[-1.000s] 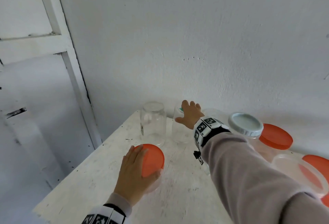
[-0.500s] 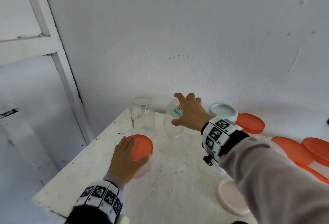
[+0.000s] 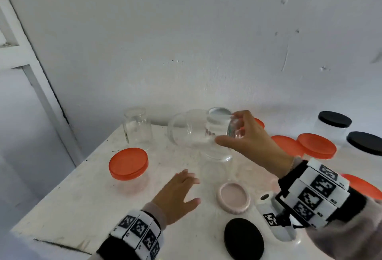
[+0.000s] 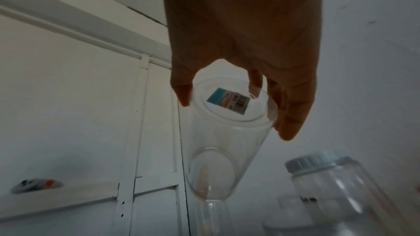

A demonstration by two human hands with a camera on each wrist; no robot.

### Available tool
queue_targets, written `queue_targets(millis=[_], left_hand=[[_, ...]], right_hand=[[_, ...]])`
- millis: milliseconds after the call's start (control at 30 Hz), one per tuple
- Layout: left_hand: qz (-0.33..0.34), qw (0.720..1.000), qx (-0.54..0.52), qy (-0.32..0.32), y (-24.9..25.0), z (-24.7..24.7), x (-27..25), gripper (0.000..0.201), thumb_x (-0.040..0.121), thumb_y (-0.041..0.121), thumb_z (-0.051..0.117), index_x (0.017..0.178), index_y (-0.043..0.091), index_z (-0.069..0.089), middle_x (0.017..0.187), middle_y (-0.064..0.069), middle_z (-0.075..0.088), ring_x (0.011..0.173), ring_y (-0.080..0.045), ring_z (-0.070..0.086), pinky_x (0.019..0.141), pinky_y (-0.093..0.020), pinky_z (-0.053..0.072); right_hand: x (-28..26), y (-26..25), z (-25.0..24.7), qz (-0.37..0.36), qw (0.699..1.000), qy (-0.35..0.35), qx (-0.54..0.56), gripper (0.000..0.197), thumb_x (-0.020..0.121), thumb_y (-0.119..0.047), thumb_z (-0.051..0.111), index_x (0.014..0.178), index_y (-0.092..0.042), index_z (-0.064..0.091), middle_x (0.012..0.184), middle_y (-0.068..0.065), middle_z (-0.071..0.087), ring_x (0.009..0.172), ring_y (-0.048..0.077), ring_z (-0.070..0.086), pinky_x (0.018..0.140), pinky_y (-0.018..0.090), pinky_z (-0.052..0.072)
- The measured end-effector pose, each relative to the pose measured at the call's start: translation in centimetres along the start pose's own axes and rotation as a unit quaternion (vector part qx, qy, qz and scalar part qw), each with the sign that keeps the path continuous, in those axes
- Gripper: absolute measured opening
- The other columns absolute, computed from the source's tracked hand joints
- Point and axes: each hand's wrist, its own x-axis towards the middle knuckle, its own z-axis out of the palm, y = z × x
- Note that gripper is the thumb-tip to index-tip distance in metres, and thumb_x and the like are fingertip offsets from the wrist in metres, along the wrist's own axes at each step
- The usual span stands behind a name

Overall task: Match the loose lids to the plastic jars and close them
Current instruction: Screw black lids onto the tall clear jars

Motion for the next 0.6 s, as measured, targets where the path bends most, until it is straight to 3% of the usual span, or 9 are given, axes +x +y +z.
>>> queue_targets(millis=[67,133,267,433,500,600], left_hand=[[0.031,0.997,-0.031,-0.064,2.5,1.2,0.5,0.057,0.093,0.042,0.051,0.142,0.02,0.034,0.151,0.006,0.027,0.143,-0.007,0.015,0.111,-0.012,0.009],[0.045,0.987,-0.056,-0.145,4.8,2.4,1.1,0.066,0.09,0.044,0.056,0.145,0.018,0.029,0.153,0.003,0.025,0.142,-0.011,0.019,0.114,-0.022,0.017],[0.075,0.959,-0.05,-0.268,7.9,4.3,1.7,0.081,0.084,0.043,0.067,0.147,0.017,0.024,0.154,-0.001,0.021,0.141,-0.018,0.02,0.115,-0.037,0.023],[0.081,0.962,0.003,-0.262,8.9,6.1,1.1,0.087,0.081,0.04,0.07,0.149,0.019,0.02,0.156,0.002,0.01,0.142,-0.019,0.015,0.114,-0.044,0.026],[0.076,0.964,-0.005,-0.255,8.9,6.1,1.1,0.084,0.08,0.039,0.071,0.147,0.019,0.024,0.154,0.0,0.016,0.14,-0.018,0.018,0.113,-0.043,0.028],[0.053,0.964,-0.051,-0.257,8.3,5.1,1.2,0.082,0.078,0.046,0.072,0.144,0.022,0.029,0.146,0.001,0.027,0.134,-0.018,0.027,0.111,-0.037,0.029]], right_hand=[[-1.3,1.4,-0.4,0.047,0.998,-0.001,0.053,0.063,0.067,-0.047,0.079,0.115,-0.023,0.046,0.103,-0.004,0.052,0.091,0.014,0.057,0.077,0.032,0.049],[-2.7,2.9,-0.9,0.082,0.99,-0.007,0.116,0.054,0.071,-0.041,0.079,0.109,-0.021,0.047,0.098,0.001,0.053,0.085,0.016,0.059,0.081,0.042,0.054],[-4.7,5.1,-1.8,0.125,0.955,-0.047,0.263,0.051,0.076,-0.025,0.078,0.116,-0.024,0.045,0.095,0.007,0.048,0.082,0.018,0.059,0.084,0.047,0.054],[-6.0,6.3,-2.9,0.154,0.925,-0.096,0.334,0.062,0.065,-0.029,0.078,0.122,-0.024,0.053,0.09,0.003,0.058,0.076,0.017,0.062,0.082,0.042,0.056],[-6.2,6.5,-3.1,0.166,0.917,-0.097,0.35,0.06,0.064,-0.032,0.084,0.116,-0.016,0.057,0.088,0.004,0.061,0.075,0.02,0.063,0.079,0.04,0.057],[-6.3,6.5,-2.7,0.184,0.907,-0.097,0.366,0.053,0.06,-0.038,0.077,0.099,-0.008,0.055,0.081,0.01,0.062,0.072,0.022,0.062,0.075,0.036,0.054]])
